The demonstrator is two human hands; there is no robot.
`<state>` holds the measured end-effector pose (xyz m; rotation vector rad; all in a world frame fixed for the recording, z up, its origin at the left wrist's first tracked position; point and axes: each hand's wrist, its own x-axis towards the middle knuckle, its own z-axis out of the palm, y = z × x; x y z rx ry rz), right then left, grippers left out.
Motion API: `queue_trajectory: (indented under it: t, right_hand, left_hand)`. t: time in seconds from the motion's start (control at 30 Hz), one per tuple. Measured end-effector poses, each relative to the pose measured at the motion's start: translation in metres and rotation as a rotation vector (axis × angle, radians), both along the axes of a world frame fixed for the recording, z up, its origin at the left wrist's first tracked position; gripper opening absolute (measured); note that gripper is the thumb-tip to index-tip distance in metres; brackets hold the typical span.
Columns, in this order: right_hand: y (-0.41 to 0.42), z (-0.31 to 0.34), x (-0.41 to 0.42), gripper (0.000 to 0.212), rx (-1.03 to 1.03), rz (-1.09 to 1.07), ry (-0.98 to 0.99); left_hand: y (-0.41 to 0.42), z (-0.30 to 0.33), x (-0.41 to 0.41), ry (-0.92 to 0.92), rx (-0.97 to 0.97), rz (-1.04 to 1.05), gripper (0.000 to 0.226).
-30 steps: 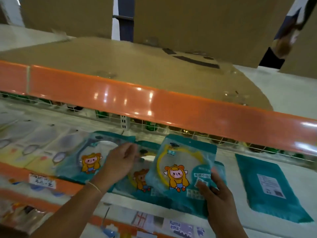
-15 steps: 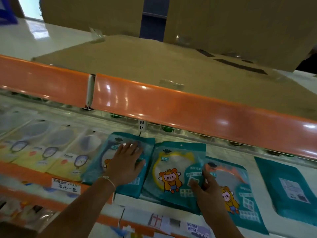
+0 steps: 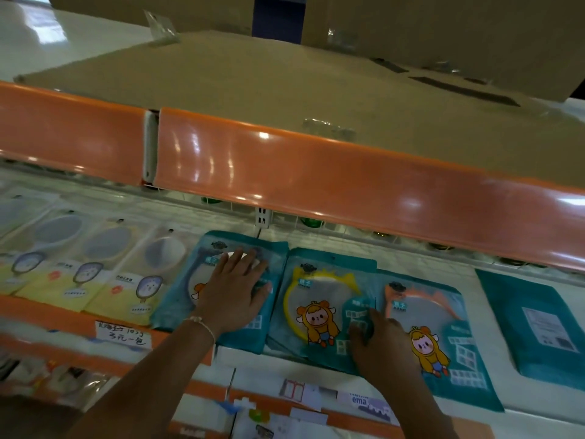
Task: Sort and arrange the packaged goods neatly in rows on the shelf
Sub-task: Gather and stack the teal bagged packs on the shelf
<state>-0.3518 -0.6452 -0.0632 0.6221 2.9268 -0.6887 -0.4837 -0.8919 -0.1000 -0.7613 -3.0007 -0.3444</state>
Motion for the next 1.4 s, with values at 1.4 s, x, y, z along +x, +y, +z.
queue_trajectory:
  t: [1.4]
  right_hand:
    - [-0.052,-0.029,-0.057,0.09,0.246,0.281,-0.016]
  left_hand:
    - [0.0,0.001,0.002,0.024,-0.013,0.013,0.071]
